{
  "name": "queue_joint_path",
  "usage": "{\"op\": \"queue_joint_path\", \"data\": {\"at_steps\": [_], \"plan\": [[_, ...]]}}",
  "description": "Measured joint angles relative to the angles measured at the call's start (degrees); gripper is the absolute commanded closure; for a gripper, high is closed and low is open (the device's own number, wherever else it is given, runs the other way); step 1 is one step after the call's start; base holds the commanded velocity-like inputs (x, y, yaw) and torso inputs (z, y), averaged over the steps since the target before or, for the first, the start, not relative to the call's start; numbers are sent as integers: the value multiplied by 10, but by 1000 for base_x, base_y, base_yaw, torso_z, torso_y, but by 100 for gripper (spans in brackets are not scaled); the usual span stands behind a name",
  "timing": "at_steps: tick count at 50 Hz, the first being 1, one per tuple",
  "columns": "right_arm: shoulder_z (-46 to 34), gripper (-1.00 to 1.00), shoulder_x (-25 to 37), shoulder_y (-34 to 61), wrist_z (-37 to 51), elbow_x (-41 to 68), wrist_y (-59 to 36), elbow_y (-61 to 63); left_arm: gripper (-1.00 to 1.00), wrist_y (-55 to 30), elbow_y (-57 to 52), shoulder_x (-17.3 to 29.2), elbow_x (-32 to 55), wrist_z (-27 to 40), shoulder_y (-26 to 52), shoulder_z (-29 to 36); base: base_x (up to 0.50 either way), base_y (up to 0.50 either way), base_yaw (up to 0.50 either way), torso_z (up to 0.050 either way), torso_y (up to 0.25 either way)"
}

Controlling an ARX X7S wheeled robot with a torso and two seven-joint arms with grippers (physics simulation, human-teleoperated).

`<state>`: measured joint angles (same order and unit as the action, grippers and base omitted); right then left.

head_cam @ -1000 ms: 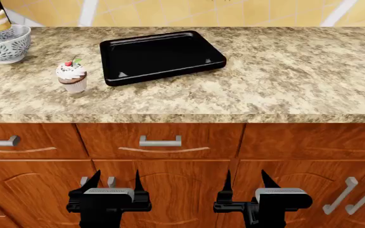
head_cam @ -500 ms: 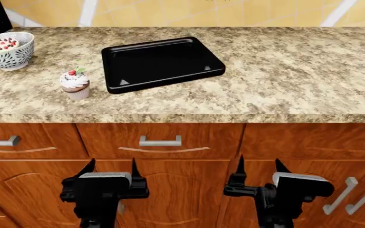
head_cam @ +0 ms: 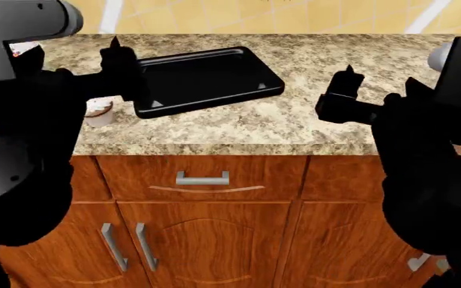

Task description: Pick up the bowl with cake and place it on the tray. Pick up the cupcake and place it on the tray.

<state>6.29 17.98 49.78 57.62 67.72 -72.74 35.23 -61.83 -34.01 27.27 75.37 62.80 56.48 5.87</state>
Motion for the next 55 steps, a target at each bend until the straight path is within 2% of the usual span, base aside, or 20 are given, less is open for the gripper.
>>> {"op": "queue_joint_path", "data": {"at_steps": [3,7,12,17,31,55], "plan": [[-35,-100,48,58,83,117,17,-5,-100,15,5,47,121,67,55,19,0,0,0,0,0],[-91,-100,108,131,162,237,59,-4,-100,32,16,98,239,128,114,35,0,0,0,0,0],[-154,-100,174,207,224,347,112,3,-100,47,28,145,332,172,165,46,0,0,0,0,0],[-194,-100,228,268,258,422,152,7,-100,57,35,174,386,195,197,53,0,323,0,0,0],[-242,-100,308,363,283,516,207,14,-100,71,52,220,439,213,241,60,118,465,0,0,0],[-269,-100,338,407,268,537,217,25,-100,87,49,238,452,212,253,74,405,334,0,0,0]]}}
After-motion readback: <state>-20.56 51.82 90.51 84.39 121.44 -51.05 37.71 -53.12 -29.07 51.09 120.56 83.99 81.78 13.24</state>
